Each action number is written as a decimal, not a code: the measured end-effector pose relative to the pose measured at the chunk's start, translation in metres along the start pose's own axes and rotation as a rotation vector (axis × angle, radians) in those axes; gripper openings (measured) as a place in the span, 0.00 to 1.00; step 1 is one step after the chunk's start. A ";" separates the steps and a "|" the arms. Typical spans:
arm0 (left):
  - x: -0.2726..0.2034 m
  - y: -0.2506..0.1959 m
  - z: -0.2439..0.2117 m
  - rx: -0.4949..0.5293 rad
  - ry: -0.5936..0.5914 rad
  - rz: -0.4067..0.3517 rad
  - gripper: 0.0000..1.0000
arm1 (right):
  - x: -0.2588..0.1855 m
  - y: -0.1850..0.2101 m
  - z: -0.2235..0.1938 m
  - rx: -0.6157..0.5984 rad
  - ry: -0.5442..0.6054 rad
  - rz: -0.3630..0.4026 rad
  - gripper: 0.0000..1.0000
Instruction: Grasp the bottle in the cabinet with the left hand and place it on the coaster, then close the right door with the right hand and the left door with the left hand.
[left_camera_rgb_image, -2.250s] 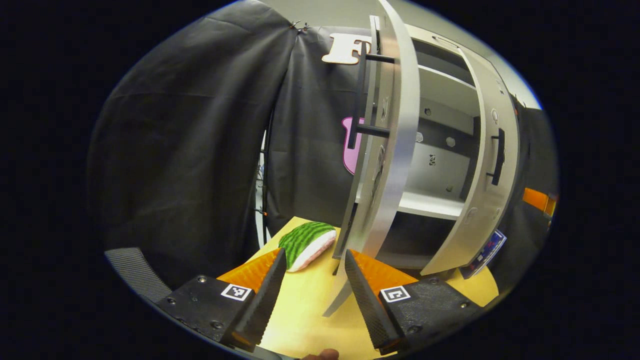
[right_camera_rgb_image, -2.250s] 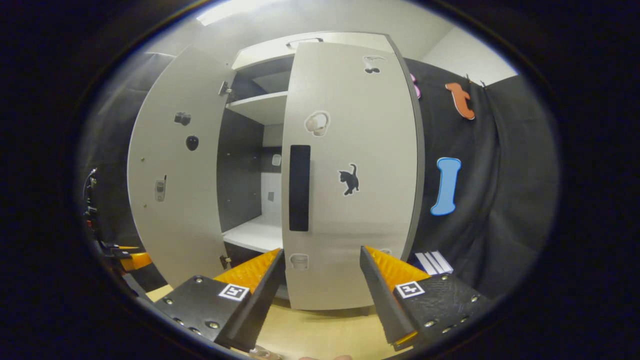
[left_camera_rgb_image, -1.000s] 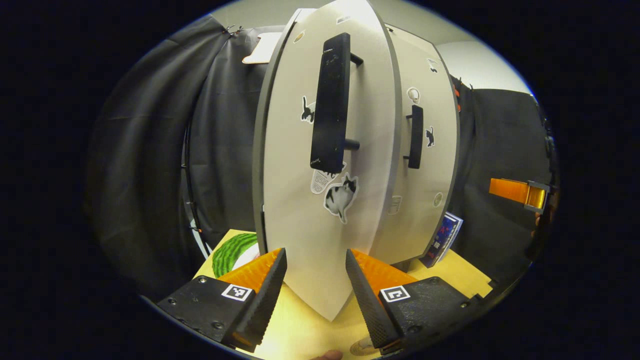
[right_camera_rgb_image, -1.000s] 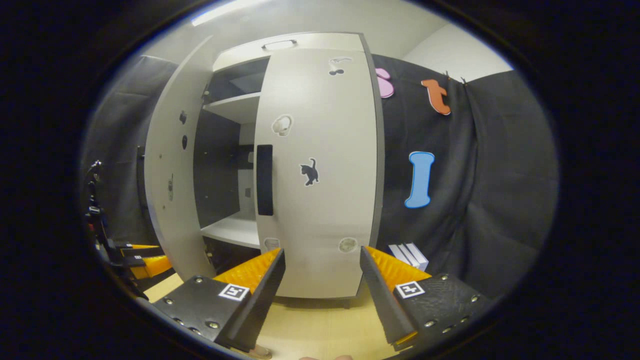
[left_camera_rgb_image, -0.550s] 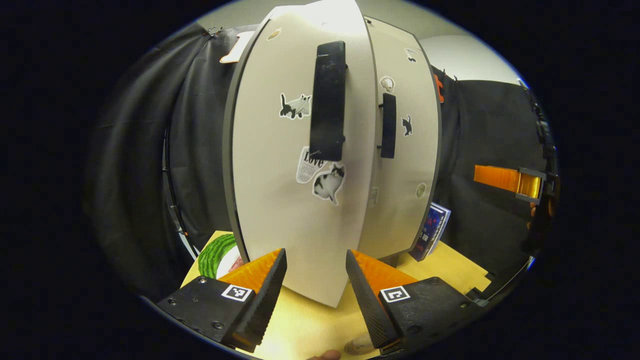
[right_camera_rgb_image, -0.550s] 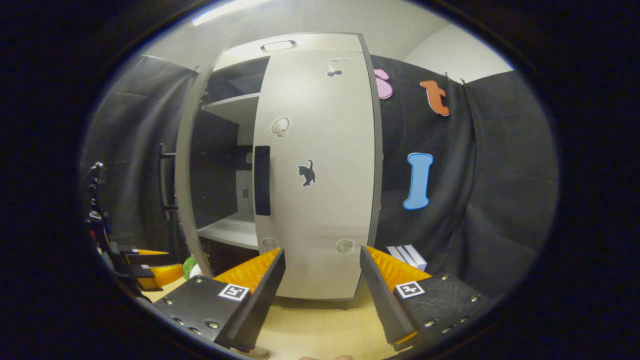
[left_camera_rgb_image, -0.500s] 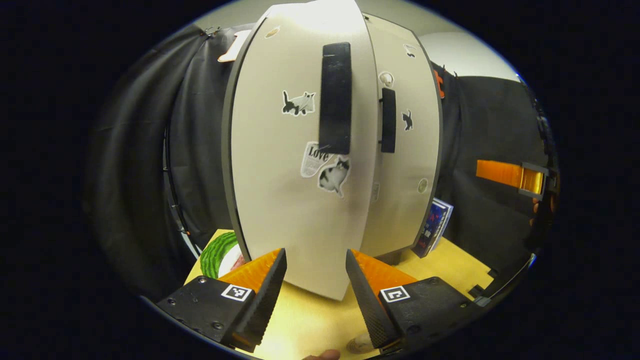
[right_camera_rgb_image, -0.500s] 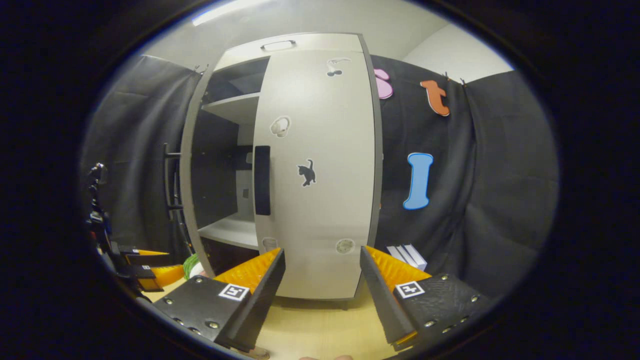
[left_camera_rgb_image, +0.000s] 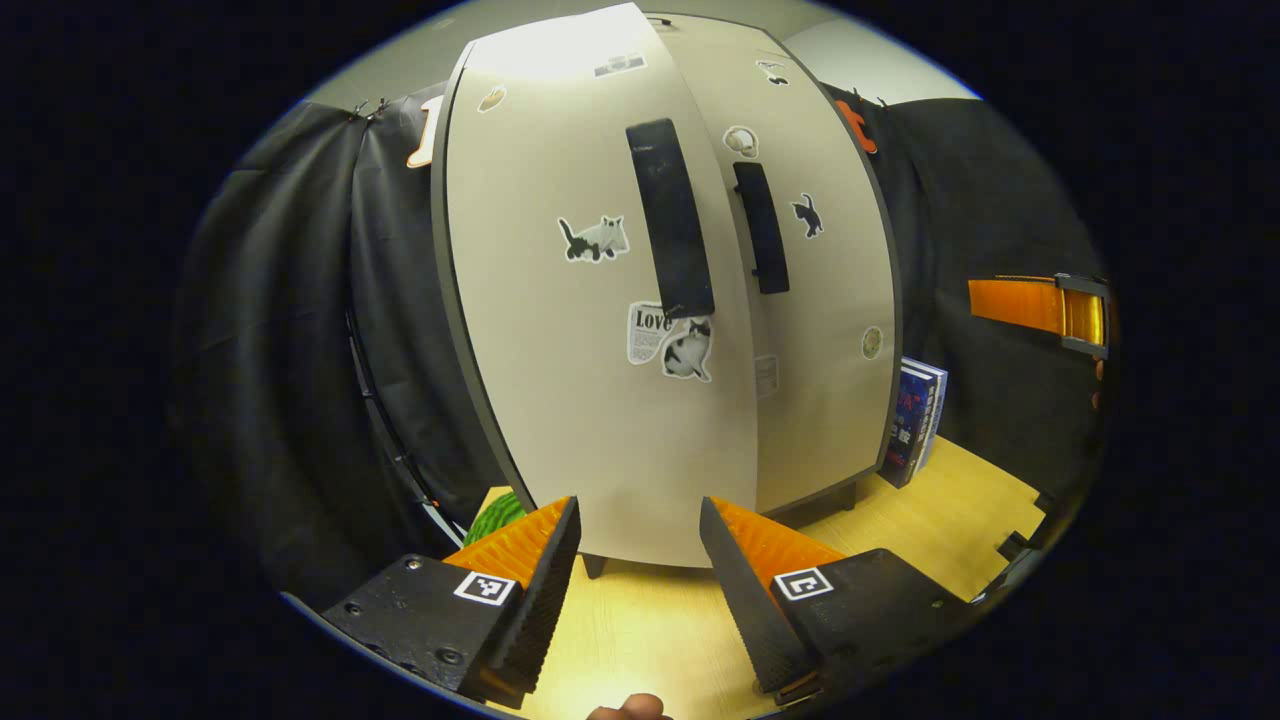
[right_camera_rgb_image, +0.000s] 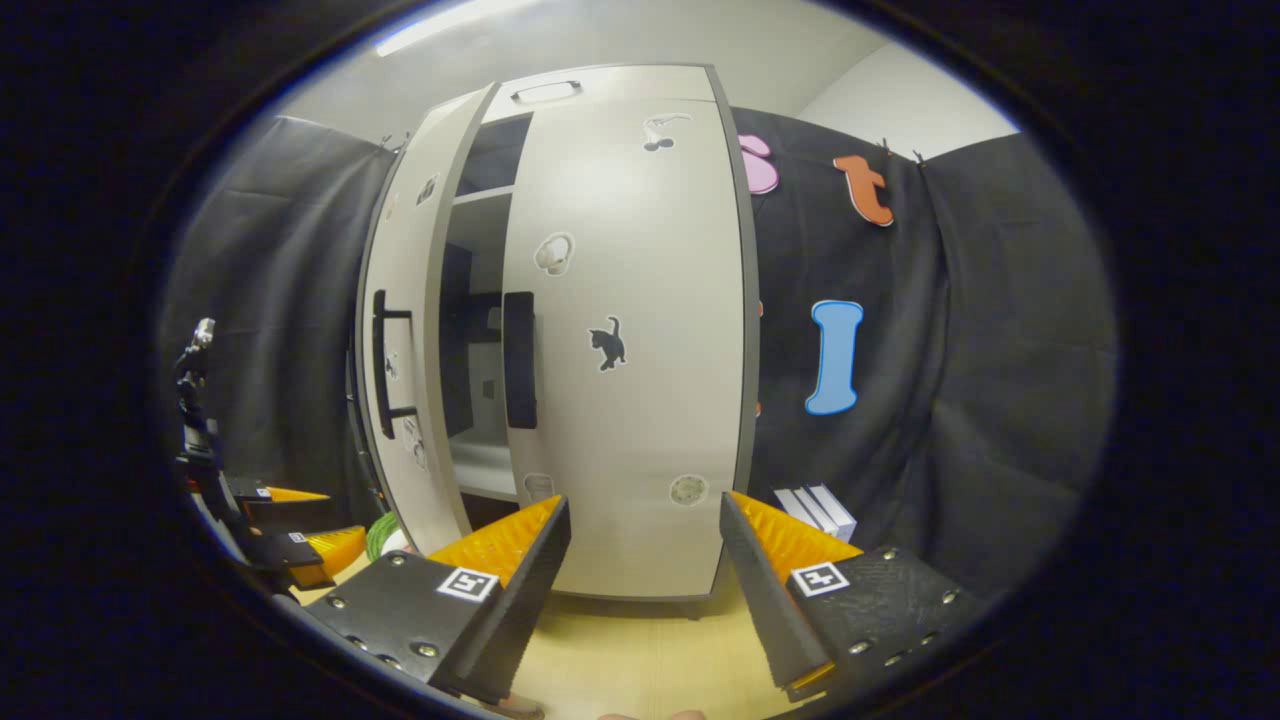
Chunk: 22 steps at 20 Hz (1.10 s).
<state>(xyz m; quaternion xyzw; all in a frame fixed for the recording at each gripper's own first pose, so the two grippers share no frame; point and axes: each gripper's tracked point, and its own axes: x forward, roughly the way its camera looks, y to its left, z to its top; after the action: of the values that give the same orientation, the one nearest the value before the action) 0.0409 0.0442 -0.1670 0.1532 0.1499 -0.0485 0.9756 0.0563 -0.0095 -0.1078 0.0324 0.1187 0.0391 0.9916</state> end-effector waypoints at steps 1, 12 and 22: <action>-0.001 0.000 0.010 -0.007 -0.017 0.005 0.79 | 0.000 -0.001 0.002 0.001 -0.005 -0.001 0.88; -0.034 0.043 0.118 -0.271 -0.163 0.097 0.79 | -0.016 0.002 0.014 0.008 -0.039 -0.005 0.88; -0.083 0.023 0.168 -0.230 -0.315 0.108 0.83 | -0.036 0.032 0.040 0.056 -0.108 0.027 0.88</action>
<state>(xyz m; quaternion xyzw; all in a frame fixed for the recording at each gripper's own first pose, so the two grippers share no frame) 0.0117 0.0172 0.0178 0.0392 -0.0085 -0.0023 0.9992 0.0287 0.0173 -0.0583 0.0639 0.0655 0.0475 0.9947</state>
